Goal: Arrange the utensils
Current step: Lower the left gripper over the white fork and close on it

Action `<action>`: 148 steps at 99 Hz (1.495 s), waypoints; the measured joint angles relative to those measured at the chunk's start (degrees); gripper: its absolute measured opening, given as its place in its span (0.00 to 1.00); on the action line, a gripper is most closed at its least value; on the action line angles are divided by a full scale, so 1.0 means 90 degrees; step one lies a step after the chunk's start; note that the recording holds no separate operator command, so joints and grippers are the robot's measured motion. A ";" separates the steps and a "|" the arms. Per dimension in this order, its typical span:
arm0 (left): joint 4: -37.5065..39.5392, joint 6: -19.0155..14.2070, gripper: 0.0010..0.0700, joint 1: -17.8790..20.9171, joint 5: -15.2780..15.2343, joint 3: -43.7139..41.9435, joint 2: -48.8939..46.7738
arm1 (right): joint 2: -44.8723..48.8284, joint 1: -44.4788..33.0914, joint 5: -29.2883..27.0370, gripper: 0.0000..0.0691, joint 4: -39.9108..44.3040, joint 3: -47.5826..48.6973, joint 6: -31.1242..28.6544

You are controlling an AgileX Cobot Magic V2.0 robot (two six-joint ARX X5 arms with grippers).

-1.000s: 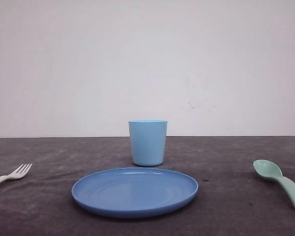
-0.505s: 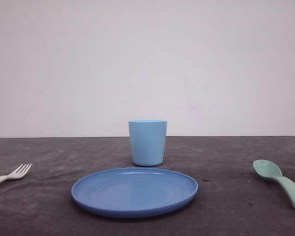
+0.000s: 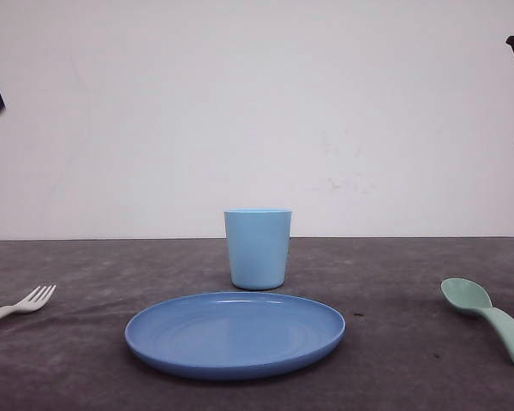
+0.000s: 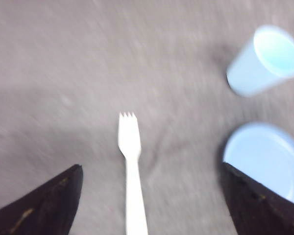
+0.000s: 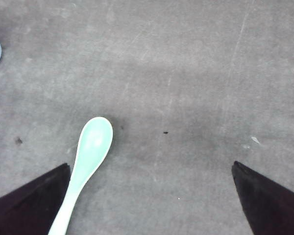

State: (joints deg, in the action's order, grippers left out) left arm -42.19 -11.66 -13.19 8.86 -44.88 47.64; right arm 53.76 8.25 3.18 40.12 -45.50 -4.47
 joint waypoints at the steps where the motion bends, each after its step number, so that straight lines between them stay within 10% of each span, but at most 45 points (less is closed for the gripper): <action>1: 0.0000 -0.0007 0.78 -0.0032 -0.0002 0.0015 0.0027 | 0.0002 0.0000 0.0002 0.96 0.0000 0.0000 0.0000; 35: 0.0165 -0.0238 0.78 -0.0872 -0.1127 0.0102 0.1277 | 0.0000 0.0000 0.0002 0.96 0.0002 0.0000 0.0000; 148: 0.1484 -0.0308 0.70 -0.0865 -0.1158 0.0102 0.3774 | 0.0002 0.0000 0.0005 0.96 0.0046 0.0000 0.0019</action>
State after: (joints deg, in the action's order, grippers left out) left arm -28.84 -14.44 -20.97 -1.56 -43.97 81.60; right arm 53.78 8.25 3.22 40.53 -45.50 -4.29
